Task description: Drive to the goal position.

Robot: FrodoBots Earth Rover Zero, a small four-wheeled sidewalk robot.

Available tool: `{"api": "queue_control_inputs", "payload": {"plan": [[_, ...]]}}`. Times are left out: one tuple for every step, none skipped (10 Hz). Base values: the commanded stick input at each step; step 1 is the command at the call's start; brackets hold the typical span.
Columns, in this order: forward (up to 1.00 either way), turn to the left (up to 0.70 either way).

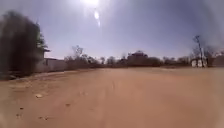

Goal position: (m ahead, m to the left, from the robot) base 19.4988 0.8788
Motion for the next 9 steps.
{"api": "queue_control_inputs", "payload": {"plan": [[0.85,0.00],[0.85,0.00],[0.85,0.00],[0.85,0.00],[0.85,0.00],[0.85,0.00],[0.85,0.00],[0.85,0.00],[0.85,0.00]]}}
